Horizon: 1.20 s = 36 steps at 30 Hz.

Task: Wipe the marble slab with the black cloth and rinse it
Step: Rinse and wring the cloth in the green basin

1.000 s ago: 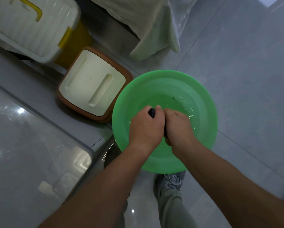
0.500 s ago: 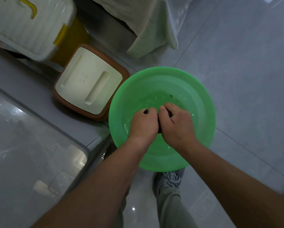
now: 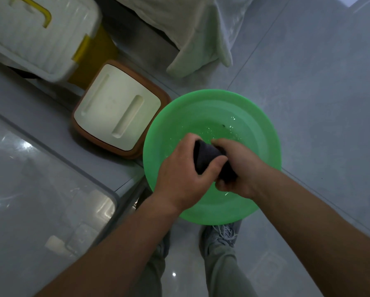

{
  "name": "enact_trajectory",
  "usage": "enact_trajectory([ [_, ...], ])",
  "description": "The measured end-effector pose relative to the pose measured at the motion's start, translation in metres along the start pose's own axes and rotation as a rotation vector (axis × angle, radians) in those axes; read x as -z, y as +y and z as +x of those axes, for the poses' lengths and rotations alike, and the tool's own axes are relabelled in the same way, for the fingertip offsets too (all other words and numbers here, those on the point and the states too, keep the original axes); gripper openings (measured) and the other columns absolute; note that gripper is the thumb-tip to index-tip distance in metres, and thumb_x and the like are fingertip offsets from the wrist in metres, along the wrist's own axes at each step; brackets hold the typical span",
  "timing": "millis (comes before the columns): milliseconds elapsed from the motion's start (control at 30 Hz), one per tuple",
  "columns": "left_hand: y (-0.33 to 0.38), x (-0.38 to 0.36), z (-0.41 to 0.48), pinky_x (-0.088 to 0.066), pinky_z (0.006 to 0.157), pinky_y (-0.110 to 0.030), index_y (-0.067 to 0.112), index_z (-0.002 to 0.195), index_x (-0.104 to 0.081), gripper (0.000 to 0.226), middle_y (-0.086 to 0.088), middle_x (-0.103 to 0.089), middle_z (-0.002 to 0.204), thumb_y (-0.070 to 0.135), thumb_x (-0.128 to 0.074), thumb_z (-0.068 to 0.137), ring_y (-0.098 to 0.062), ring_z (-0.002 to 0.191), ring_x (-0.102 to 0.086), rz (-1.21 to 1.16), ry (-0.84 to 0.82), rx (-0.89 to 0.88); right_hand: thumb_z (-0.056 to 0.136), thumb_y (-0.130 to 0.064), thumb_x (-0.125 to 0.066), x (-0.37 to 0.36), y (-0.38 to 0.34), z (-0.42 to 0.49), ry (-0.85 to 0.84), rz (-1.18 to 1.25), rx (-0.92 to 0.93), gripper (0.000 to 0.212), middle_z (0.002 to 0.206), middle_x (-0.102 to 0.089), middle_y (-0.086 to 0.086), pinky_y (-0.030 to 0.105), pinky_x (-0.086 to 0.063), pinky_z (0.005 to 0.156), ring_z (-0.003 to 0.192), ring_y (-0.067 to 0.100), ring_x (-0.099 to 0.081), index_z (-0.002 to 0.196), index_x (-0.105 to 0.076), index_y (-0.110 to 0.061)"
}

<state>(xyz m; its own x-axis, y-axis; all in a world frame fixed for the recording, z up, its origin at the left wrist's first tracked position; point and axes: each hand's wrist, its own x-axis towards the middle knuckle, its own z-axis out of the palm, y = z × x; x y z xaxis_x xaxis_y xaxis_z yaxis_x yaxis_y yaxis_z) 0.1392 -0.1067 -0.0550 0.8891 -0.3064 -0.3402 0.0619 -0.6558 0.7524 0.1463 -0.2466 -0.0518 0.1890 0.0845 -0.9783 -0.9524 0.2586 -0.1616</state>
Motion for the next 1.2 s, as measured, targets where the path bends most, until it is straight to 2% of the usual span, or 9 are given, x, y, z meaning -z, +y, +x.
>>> enact_trajectory([
  [133,0.006,-0.006,0.006,-0.034,0.05,-0.034,0.025,0.082,-0.038,0.051,0.007,-0.044,0.061,0.076,-0.031,0.086,-0.016,0.054,-0.047,0.1,0.088,0.109,0.099,-0.049,-0.05,-0.015,0.004,-0.008,0.066,-0.037,0.085,0.043,0.052,-0.044,-0.002,0.02,-0.029,0.041,0.045,0.013,-0.037,0.07,-0.055,-0.018],
  [267,0.013,-0.008,0.012,-0.045,0.059,-0.04,0.023,0.076,-0.046,0.05,0.003,-0.054,0.065,0.066,-0.028,0.096,-0.021,0.061,-0.055,0.026,0.055,0.252,0.099,-0.027,-0.052,-0.025,0.011,0.001,0.277,-0.11,0.331,0.042,0.046,-0.039,-0.004,0.021,-0.023,0.039,0.044,0.013,-0.029,0.059,-0.054,-0.013],
  [367,0.016,-0.011,0.016,-0.038,0.062,-0.038,0.022,0.072,-0.049,0.048,0.001,-0.056,0.071,0.055,-0.031,0.102,-0.02,0.068,-0.055,-0.049,0.02,0.358,0.095,-0.016,-0.051,-0.024,0.019,0.01,0.433,-0.204,0.636,0.046,0.045,-0.031,-0.01,0.025,-0.02,0.043,0.046,0.011,-0.024,0.051,-0.038,-0.016],
  [667,0.013,-0.011,0.02,-0.035,0.052,-0.033,0.009,0.073,-0.061,0.049,-0.006,-0.059,0.062,0.034,-0.033,0.105,-0.021,0.052,-0.049,-0.383,-0.103,0.624,0.095,-0.031,-0.044,-0.014,0.023,0.017,0.53,-0.697,1.188,0.039,0.047,-0.028,-0.013,0.017,-0.019,0.046,0.042,0.003,-0.029,0.058,-0.034,-0.025],
  [800,0.011,-0.01,0.018,-0.047,0.062,-0.037,0.016,0.088,-0.062,0.058,-0.007,-0.064,0.078,0.062,-0.028,0.096,-0.027,0.068,-0.059,-0.366,-0.103,0.588,0.098,-0.025,-0.052,-0.013,0.019,0.019,0.491,-0.587,0.98,0.046,0.047,-0.033,-0.006,0.019,-0.021,0.044,0.044,0.01,-0.031,0.054,-0.037,-0.02],
  [900,0.002,-0.011,0.006,-0.057,0.084,-0.05,0.032,0.125,-0.048,0.056,-0.002,-0.062,0.113,0.073,-0.032,0.089,-0.024,0.1,-0.064,-0.283,-0.085,0.429,0.096,-0.022,-0.055,-0.013,0.012,0.016,0.478,-0.431,0.664,0.04,0.055,-0.037,0.002,0.028,-0.025,0.048,0.051,0.013,-0.031,0.059,-0.046,-0.008],
  [1000,-0.003,-0.002,-0.006,-0.045,0.102,-0.024,0.037,0.153,-0.023,0.069,0.001,-0.043,0.144,0.059,-0.043,0.091,-0.01,0.128,-0.048,-0.197,-0.016,0.056,0.094,-0.017,-0.05,-0.012,0.005,0.011,0.346,-0.193,0.358,0.026,0.06,-0.036,0.006,0.021,-0.023,0.043,0.049,0.018,-0.03,0.068,-0.05,-0.01],
  [1100,-0.008,0.004,-0.009,-0.052,0.086,-0.033,0.03,0.145,-0.04,0.061,0.002,-0.047,0.13,0.055,-0.048,0.091,-0.011,0.109,-0.054,-0.058,-0.058,-0.133,0.095,-0.02,-0.044,-0.012,0.005,0.003,0.107,-0.039,0.096,0.03,0.048,-0.036,-0.001,0.014,-0.02,0.037,0.033,0.011,-0.024,0.065,-0.045,-0.018],
  [1200,-0.008,0.004,-0.006,-0.045,0.061,-0.035,0.021,0.101,-0.052,0.041,0.007,-0.051,0.088,0.06,-0.048,0.088,-0.015,0.074,-0.051,0.008,0.053,-0.138,0.092,-0.022,-0.04,-0.013,0.009,-0.001,-0.09,-0.004,-0.057,0.025,0.05,-0.034,-0.003,0.01,-0.019,0.036,0.031,0.008,-0.021,0.067,-0.046,-0.02],
])
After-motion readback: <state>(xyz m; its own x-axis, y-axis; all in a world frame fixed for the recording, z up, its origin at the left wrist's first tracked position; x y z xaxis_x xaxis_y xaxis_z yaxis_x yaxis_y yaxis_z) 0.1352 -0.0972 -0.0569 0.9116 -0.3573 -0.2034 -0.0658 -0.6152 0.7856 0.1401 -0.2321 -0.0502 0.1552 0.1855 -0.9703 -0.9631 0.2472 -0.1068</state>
